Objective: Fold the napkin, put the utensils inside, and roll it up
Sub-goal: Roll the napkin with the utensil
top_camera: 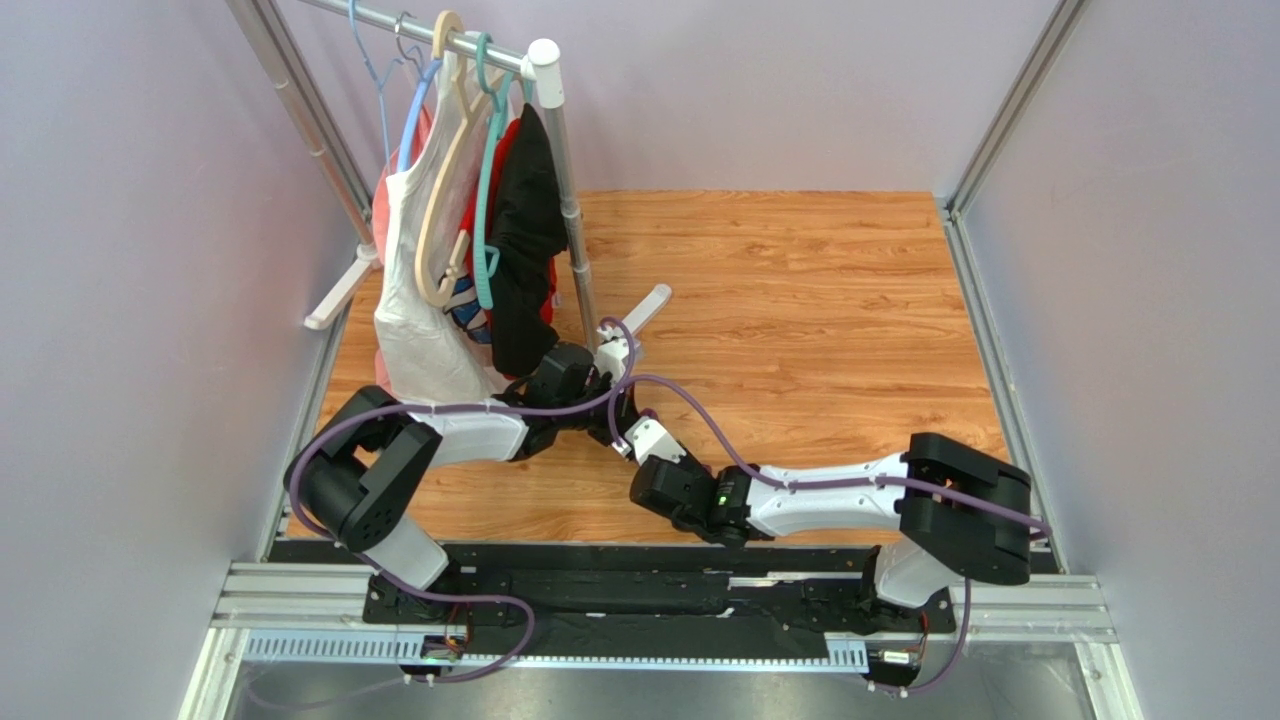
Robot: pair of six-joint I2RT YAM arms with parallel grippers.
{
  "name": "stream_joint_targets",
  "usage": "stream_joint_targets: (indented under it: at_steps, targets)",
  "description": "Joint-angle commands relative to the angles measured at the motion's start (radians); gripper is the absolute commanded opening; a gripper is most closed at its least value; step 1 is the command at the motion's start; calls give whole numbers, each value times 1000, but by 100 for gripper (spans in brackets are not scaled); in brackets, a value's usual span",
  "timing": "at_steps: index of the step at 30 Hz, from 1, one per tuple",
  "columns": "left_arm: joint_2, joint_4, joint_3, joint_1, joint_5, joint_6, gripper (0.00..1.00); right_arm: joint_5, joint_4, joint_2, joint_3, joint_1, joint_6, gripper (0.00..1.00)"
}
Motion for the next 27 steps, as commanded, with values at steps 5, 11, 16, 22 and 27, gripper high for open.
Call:
stream_joint_targets:
  at_steps: [5, 11, 16, 22, 27]
  targets:
    - [-17, 0, 23, 2, 36, 13, 19, -110, 45, 51, -38, -56, 69, 23]
    - [-145, -72, 3, 12, -71, -3, 76, -235, 79, -10, -97, -98, 106, 8]
    - [-183, -176, 12, 24, -139, -7, 79, -367, 111, -69, -140, -164, 101, 4]
    - [-234, -178, -17, 30, -150, -12, 80, -588, 151, -106, -166, -286, 73, 2]
    - [-254, -140, -37, 30, -118, -7, 81, -744, 170, -119, -175, -376, 44, 1]
